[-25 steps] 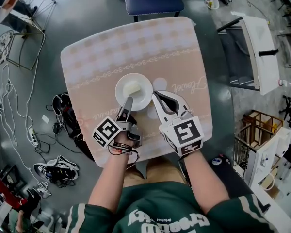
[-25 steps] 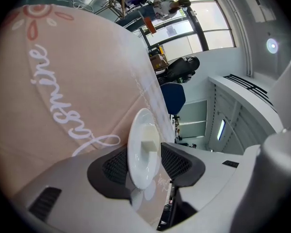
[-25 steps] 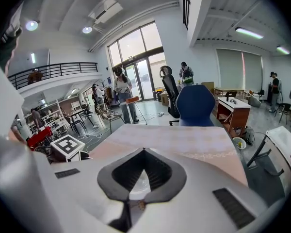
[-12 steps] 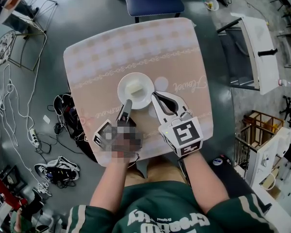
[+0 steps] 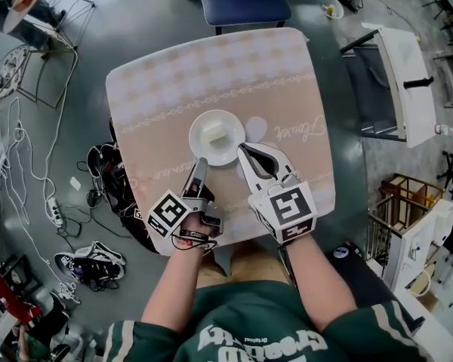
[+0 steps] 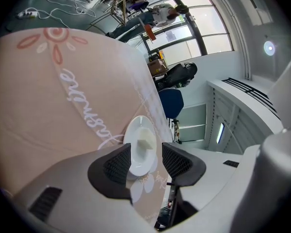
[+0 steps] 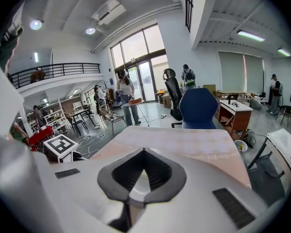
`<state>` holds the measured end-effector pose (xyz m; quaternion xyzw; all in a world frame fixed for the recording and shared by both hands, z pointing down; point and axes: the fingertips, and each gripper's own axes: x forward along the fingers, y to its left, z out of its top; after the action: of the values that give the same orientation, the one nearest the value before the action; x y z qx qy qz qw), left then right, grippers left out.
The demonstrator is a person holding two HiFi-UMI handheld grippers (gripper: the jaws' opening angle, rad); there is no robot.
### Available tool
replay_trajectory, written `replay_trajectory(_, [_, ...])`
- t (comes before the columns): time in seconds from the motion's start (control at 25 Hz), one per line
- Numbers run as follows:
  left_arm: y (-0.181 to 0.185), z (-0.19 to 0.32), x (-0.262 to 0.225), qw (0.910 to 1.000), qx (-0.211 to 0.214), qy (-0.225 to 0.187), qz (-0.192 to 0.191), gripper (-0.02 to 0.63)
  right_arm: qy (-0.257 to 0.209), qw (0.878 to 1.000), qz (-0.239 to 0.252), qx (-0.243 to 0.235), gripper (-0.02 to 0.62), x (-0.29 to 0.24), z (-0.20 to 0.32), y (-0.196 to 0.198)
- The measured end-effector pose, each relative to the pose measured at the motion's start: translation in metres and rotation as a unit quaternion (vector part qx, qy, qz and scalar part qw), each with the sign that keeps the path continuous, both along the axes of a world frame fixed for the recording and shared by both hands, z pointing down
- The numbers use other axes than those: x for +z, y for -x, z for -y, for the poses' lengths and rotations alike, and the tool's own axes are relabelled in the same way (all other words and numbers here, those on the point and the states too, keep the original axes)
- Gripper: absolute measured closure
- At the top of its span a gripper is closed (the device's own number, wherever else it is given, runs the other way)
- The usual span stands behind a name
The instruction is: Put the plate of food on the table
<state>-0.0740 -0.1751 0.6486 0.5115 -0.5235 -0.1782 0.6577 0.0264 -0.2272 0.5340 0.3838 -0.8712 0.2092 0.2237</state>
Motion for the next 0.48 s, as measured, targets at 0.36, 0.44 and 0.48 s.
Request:
replay_trajectory(0.36, [0.0021,-0.0003,-0.0039,0.9999,0.005,-0.011,-0.002,0.402,0.001,1.0,-0.001,0.001,0.581,0.0004,-0.0095,0.0023])
replay_trajectory(0.44, [0.002,0.0,-0.0058,0.9999,0.006,-0.014,-0.003,0.402,0.0,1.0,-0.002,0.002,0.581,-0.0004,-0.0106,0.0014])
replay_trajectory(0.48, [0.0019,0.0002,-0.0068,0.9998,0.006,-0.016,-0.004,0.402,-0.001,1.0,-0.003,0.002,0.581,-0.0009,-0.011,0.0013])
